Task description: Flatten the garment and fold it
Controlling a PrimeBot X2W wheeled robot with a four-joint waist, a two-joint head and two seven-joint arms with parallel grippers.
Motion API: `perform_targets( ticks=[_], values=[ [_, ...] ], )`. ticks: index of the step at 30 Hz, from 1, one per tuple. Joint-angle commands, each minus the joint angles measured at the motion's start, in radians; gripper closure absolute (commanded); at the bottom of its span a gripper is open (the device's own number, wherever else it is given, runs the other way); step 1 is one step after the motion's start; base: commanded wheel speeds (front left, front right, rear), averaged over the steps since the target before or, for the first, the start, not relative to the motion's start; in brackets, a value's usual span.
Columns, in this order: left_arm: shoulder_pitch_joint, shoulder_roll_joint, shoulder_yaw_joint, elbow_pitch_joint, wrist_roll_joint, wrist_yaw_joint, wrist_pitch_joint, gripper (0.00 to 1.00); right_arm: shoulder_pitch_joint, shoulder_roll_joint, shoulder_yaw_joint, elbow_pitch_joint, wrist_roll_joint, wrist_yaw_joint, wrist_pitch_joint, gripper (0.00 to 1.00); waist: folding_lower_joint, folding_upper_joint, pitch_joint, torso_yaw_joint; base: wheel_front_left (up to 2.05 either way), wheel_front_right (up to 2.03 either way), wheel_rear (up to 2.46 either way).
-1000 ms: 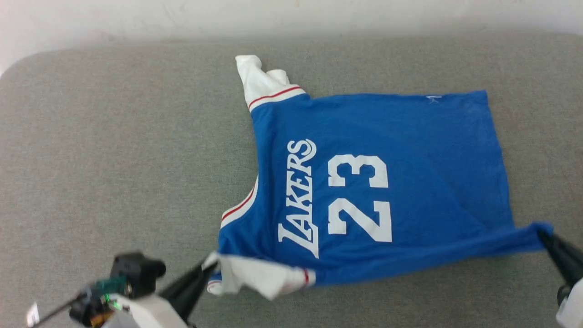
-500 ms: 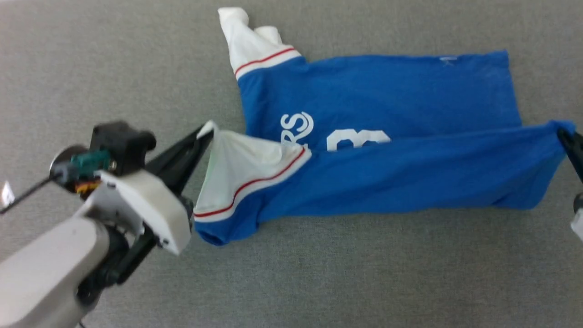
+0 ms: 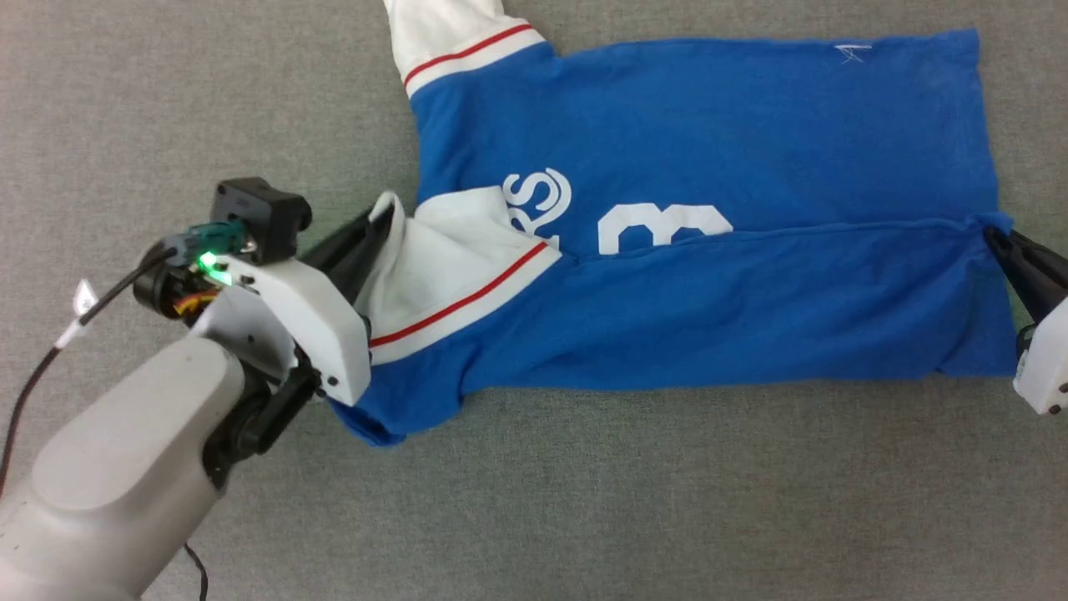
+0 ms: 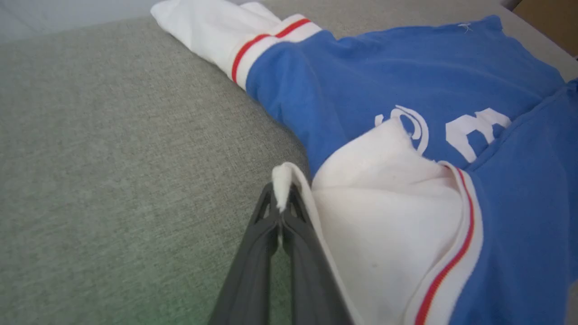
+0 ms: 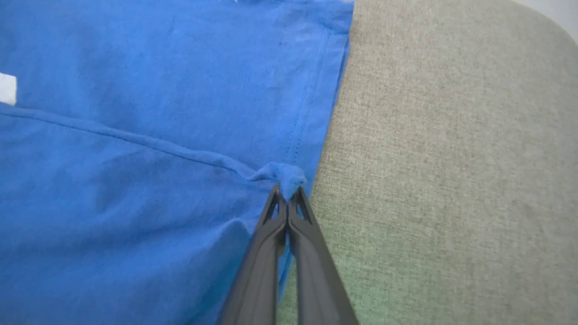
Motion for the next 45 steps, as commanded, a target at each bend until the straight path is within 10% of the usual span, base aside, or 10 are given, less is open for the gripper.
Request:
perform_targets(
  ticks=[1,4,8,10,11,13,20,32,38,45],
  values=[
    [-0.006,-0.012,-0.014,0.021,-0.020,-0.014,0.028,1.00,-0.026,-0.004,0.010,0.016,0.012,-0.001,-0.011,0.96,-0.0001,0.0000,0.007,-0.001,0.00,0.00,0.00],
    [-0.001,-0.023,-0.021,0.035,-0.050,-0.020,0.064,1.00,-0.038,-0.007,0.022,0.035,0.018,-0.001,-0.020,0.00,-0.0001,0.0000,0.007,0.000,0.00,0.00,0.00],
    [-0.001,-0.032,-0.012,0.039,-0.068,-0.019,0.062,0.78,-0.047,-0.009,0.029,0.046,0.021,-0.001,-0.034,0.00,-0.0001,0.0000,-0.003,0.002,0.00,0.00,0.00],
    [0.011,-0.042,-0.001,0.039,-0.091,-0.021,0.049,0.43,-0.046,-0.005,0.032,0.049,0.030,-0.001,-0.047,0.00,-0.0001,0.0000,-0.028,0.004,0.00,0.00,0.00],
    [0.011,-0.042,-0.001,0.039,-0.091,-0.021,0.049,0.43,-0.046,-0.005,0.032,0.049,0.030,-0.001,-0.047,0.00,-0.0001,0.0000,-0.028,0.004,0.00,0.00,0.00],
    [0.023,-0.046,0.005,0.037,-0.105,-0.024,0.037,0.00,-0.039,-0.003,0.031,0.047,0.033,-0.001,-0.053,0.00,-0.0001,0.0000,-0.052,0.007,0.00,0.00,0.00],
    [0.102,-0.028,0.085,-0.016,-0.111,0.024,-0.133,0.00,0.020,0.020,-0.024,-0.004,0.023,-0.001,-0.106,0.00,-0.0001,0.0000,-0.144,0.011,0.00,0.00,0.00],
    [0.492,-0.109,0.319,-0.357,0.224,0.328,-0.313,0.00,0.277,0.323,-0.330,-0.238,-0.232,-0.001,-0.317,0.00,-0.0001,0.0000,-0.204,0.041,0.00,0.00,0.00],
    [0.718,-0.273,0.396,-0.401,0.389,0.337,-0.313,0.00,0.412,0.502,-0.403,-0.346,-0.381,-0.001,-0.396,0.00,-0.0001,0.0000,-0.231,0.067,0.00,0.00,0.00],
    [0.862,-0.421,0.504,-0.358,0.435,0.227,-0.314,0.00,0.497,0.574,-0.421,-0.368,-0.427,-0.001,-0.423,0.00,-0.0001,0.0000,-0.257,0.081,0.00,0.00,0.00]
  ],
)
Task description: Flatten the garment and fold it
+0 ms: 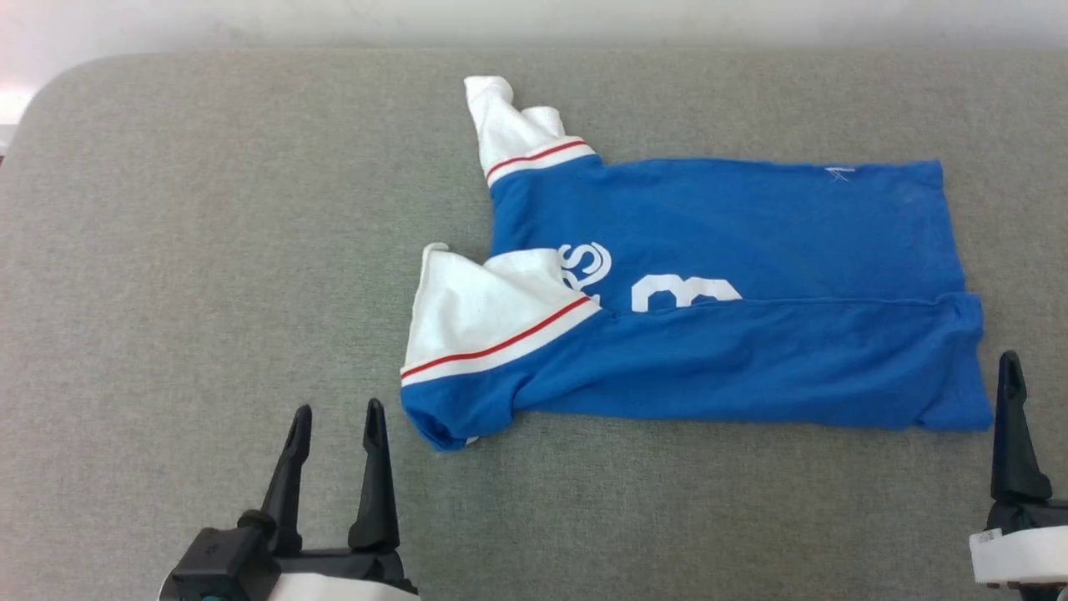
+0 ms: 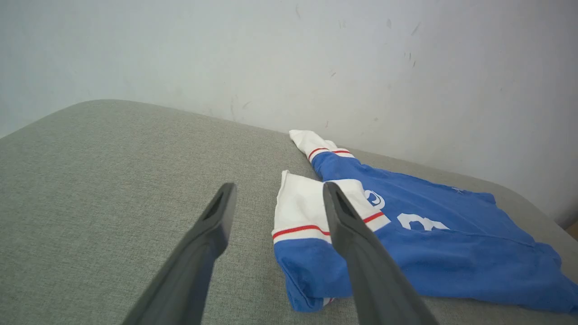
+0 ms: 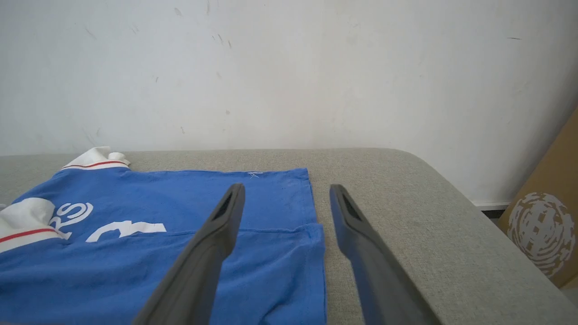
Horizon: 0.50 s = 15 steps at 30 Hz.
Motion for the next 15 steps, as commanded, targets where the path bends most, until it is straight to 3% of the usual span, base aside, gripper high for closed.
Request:
perform_targets(
  ticks=[1,6,11,15],
  values=[
    [0.007,-0.004,0.019,0.016,0.017,-0.029,-0.005,0.00,0.006,0.005,0.000,-0.005,-0.007,-0.001,-0.006,0.00,0.0002,0.0000,-0.005,0.003,0.00,0.00,0.00],
    [-0.029,0.020,0.018,0.058,-0.012,-0.116,0.023,0.00,-0.006,0.009,0.015,-0.005,-0.013,-0.001,0.004,0.00,0.0002,0.0000,0.004,-0.001,0.00,0.00,0.00],
    [-0.129,0.071,-0.015,0.085,-0.074,-0.179,0.223,0.00,-0.015,0.010,0.038,-0.001,-0.015,-0.001,0.019,0.00,0.0002,0.0000,0.028,-0.010,0.00,0.00,0.00],
    [-0.195,0.106,-0.029,0.114,-0.104,-0.179,0.392,0.00,-0.026,0.011,0.052,0.011,-0.011,-0.001,0.022,0.00,0.0002,0.0000,0.055,-0.025,0.00,0.00,0.00]
  ],
)
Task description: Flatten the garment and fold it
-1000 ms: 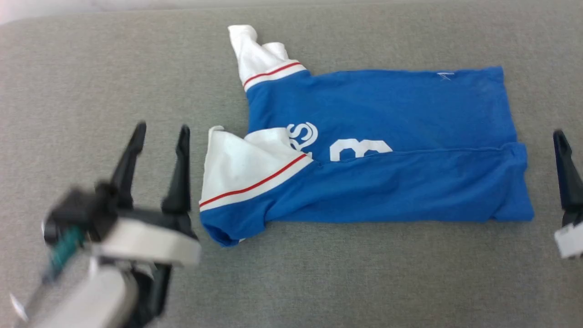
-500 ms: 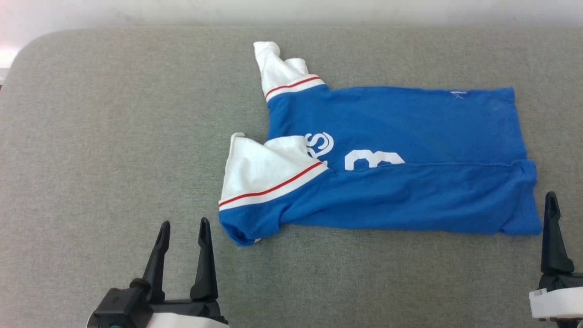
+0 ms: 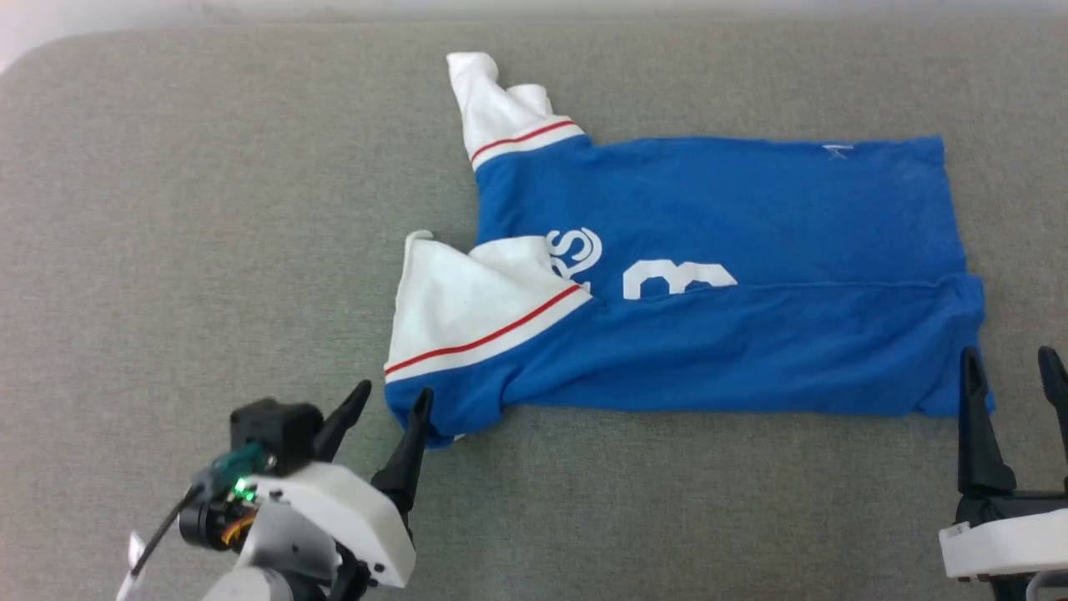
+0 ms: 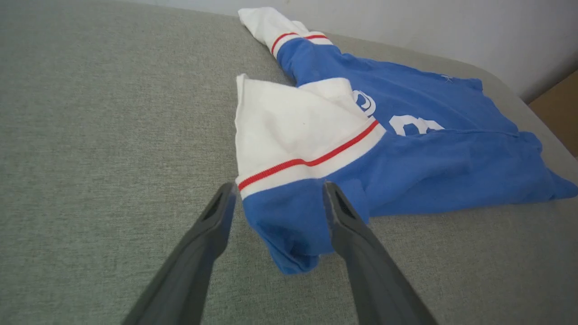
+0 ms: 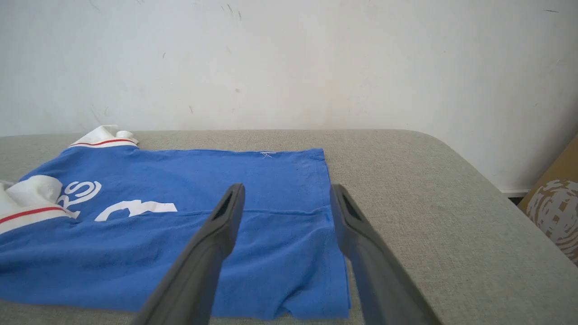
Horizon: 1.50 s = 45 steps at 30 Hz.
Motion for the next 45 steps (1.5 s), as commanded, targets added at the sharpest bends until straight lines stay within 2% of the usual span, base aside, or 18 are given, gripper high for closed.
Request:
perform_targets(
  ticks=[1,8,14,18,19,20,22,25,32,38,41,42,43,45],
  values=[
    [-0.030,0.013,-0.005,0.011,-0.012,-0.001,0.053,0.00,-0.014,0.004,0.006,0.008,0.002,-0.001,0.003,0.00,-0.0001,0.0000,0.023,-0.015,0.00,0.00,0.00],
    [-0.104,0.011,0.003,0.056,-0.081,0.020,0.212,0.00,-0.033,0.001,0.026,0.039,0.013,-0.001,0.002,0.00,-0.0001,0.0000,0.071,-0.039,0.00,0.00,0.00],
    [-0.134,-0.020,-0.011,0.131,-0.162,0.036,0.344,0.00,-0.051,-0.011,0.034,0.051,0.018,-0.001,0.006,0.00,-0.0001,0.0000,0.102,-0.052,0.00,0.00,0.00],
    [-0.146,-0.025,-0.031,0.167,-0.172,0.036,0.387,0.00,-0.059,-0.015,0.042,0.056,0.022,-0.001,0.009,0.00,-0.0001,0.0000,0.116,-0.056,0.00,0.00,0.00],
    [-0.149,-0.030,-0.033,0.171,-0.174,0.034,0.384,0.85,-0.061,-0.016,0.043,0.058,0.023,-0.001,0.008,0.00,-0.0001,0.0000,0.119,-0.057,0.00,0.00,0.00],
    [-0.150,-0.035,-0.039,0.175,-0.177,0.027,0.382,1.00,-0.063,-0.017,0.044,0.059,0.024,-0.001,0.008,0.00,-0.0001,0.0000,0.121,-0.056,0.00,0.00,0.00],
    [-0.151,-0.042,-0.046,0.182,-0.183,0.007,0.370,1.00,-0.070,-0.025,0.049,0.068,0.028,-0.001,0.007,0.00,-0.0001,0.0000,0.125,-0.055,0.00,0.00,0.00],
    [-0.145,-0.060,-0.029,0.182,-0.189,0.001,0.316,1.00,-0.090,-0.044,0.067,0.069,0.027,-0.001,0.013,0.00,-0.0001,0.0000,0.122,-0.056,0.00,0.00,0.00],
    [-0.080,-0.063,0.030,0.115,-0.180,0.019,0.184,1.00,-0.159,-0.130,0.081,0.056,0.082,-0.001,0.081,0.00,-0.0001,0.0000,0.096,-0.055,0.00,0.00,0.00],
    [-0.034,-0.054,0.037,0.045,-0.168,0.035,0.156,1.00,-0.178,-0.184,-0.001,0.057,0.171,-0.001,0.342,0.00,-0.0001,0.0000,0.092,-0.045,0.00,0.00,0.00],
    [-0.032,-0.055,0.029,0.024,-0.161,0.041,0.157,1.00,-0.171,-0.185,-0.046,0.048,0.168,-0.001,0.478,0.00,-0.0001,0.0000,0.102,-0.039,0.00,0.00,0.00],
    [-0.032,-0.055,0.029,0.024,-0.161,0.041,0.157,1.00,-0.171,-0.185,-0.046,0.048,0.168,-0.001,0.478,0.00,-0.0001,0.0000,0.102,-0.039,0.00,0.00,0.00],
    [-0.037,-0.058,0.023,0.016,-0.156,0.043,0.157,1.00,-0.162,-0.175,-0.068,0.051,0.172,-0.001,0.538,0.00,-0.0001,0.0000,0.111,-0.035,0.00,0.00,0.00],
    [-0.041,-0.060,0.020,0.014,-0.153,0.044,0.157,1.00,-0.157,-0.168,-0.075,0.057,0.175,-0.001,0.567,0.00,-0.0001,0.0000,0.116,-0.032,0.00,0.00,0.00]
  ],
)
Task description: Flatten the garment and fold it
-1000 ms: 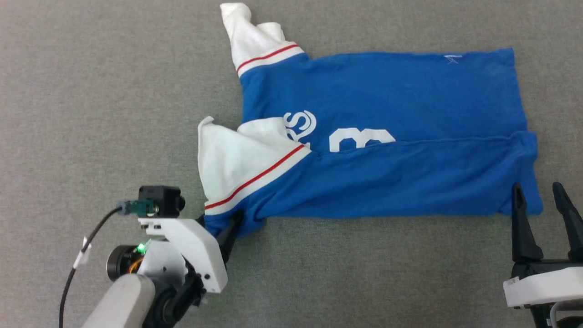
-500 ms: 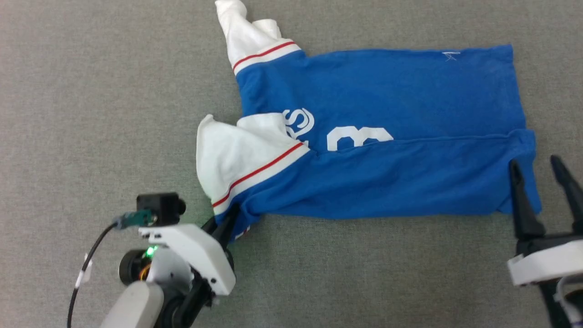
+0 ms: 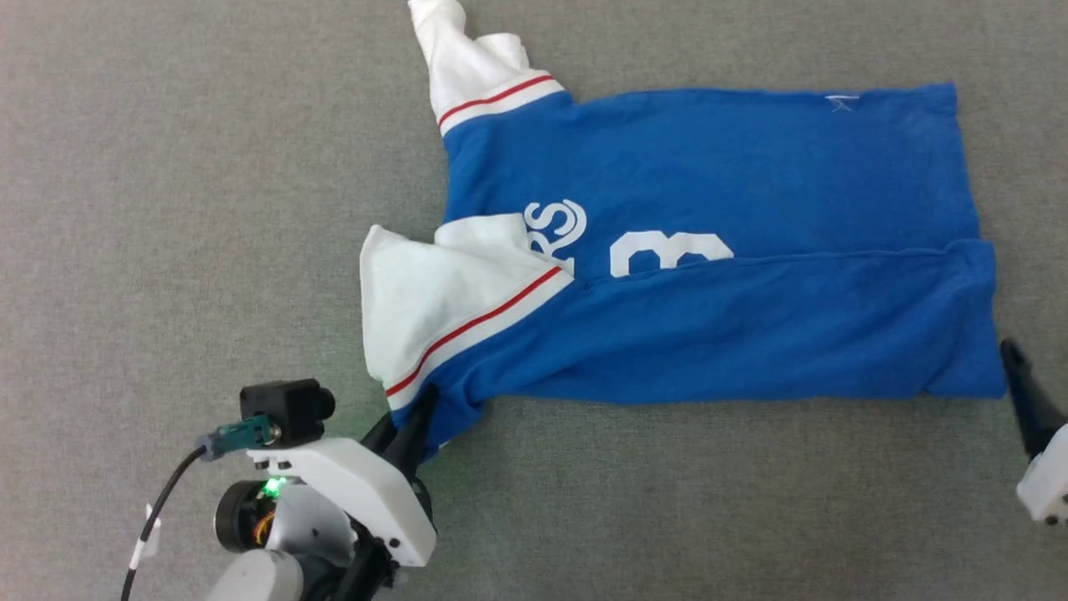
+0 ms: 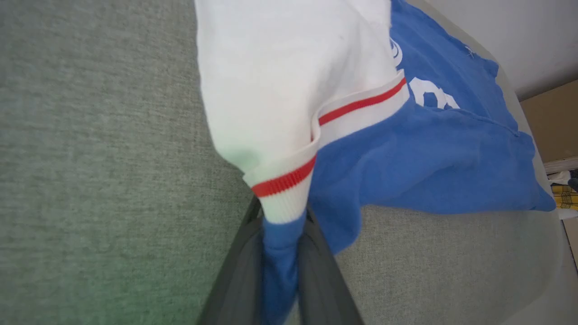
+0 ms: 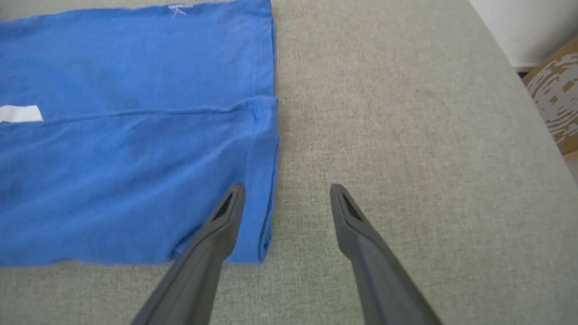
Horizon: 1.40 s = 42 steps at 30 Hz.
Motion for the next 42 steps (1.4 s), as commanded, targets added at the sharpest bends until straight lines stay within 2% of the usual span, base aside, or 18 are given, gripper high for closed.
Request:
perform_targets(
  ticks=[1,10,11,12,14,19,27,32,38,42],
  values=[
    [-0.005,0.000,-0.006,-0.005,0.013,0.005,-0.004,1.00,0.008,0.015,-0.007,0.010,0.007,-0.001,0.027,0.00,-0.0001,0.0000,0.011,0.008,0.00,0.00,0.00],
    [-0.029,-0.005,-0.023,-0.007,0.022,0.006,0.004,1.00,-0.004,0.057,-0.001,0.069,0.023,-0.001,0.108,0.00,-0.0001,0.0000,0.033,0.018,0.00,0.00,0.00],
    [-0.030,-0.006,-0.023,-0.007,0.021,0.007,0.004,1.00,-0.008,0.059,-0.003,0.076,0.023,-0.001,0.105,0.06,-0.0001,0.0000,0.034,0.018,0.00,0.00,0.00],
    [-0.031,-0.007,-0.023,-0.008,0.021,0.007,0.004,1.00,-0.010,0.060,-0.002,0.085,0.022,-0.001,0.107,0.50,-0.0001,0.0000,0.035,0.019,0.00,0.00,0.00],
    [-0.034,-0.009,-0.022,-0.009,0.018,0.009,0.003,1.00,-0.014,0.064,0.002,0.101,0.025,-0.001,0.115,1.00,-0.0001,0.0000,0.038,0.021,0.00,0.00,0.00],
    [-0.040,-0.012,-0.016,-0.007,0.013,0.009,-0.006,1.00,-0.028,0.063,-0.001,0.108,0.034,-0.001,0.133,1.00,-0.0001,0.0000,0.036,0.023,0.00,0.00,0.00],
    [-0.010,-0.002,0.030,-0.037,-0.001,0.016,-0.052,1.00,-0.046,0.020,-0.001,0.066,0.054,-0.001,0.124,1.00,-0.0001,0.0000,-0.023,0.015,0.00,0.00,0.00],
    [0.042,0.038,0.057,-0.117,-0.008,0.025,-0.044,1.00,-0.039,-0.002,-0.025,0.016,0.071,-0.001,0.150,1.00,-0.0001,0.0000,-0.067,0.012,0.00,0.00,0.00],
    [0.128,0.109,0.043,-0.222,-0.025,0.019,0.032,1.00,0.016,-0.028,-0.063,-0.040,0.088,-0.001,0.201,1.00,-0.0001,0.0000,-0.084,0.011,0.00,0.00,0.00],
    [0.177,0.137,0.033,-0.252,-0.045,0.017,0.072,1.00,0.070,-0.024,-0.072,-0.054,0.103,-0.001,0.234,1.00,-0.0001,0.0000,-0.081,0.010,0.00,0.00,0.00]
  ],
)
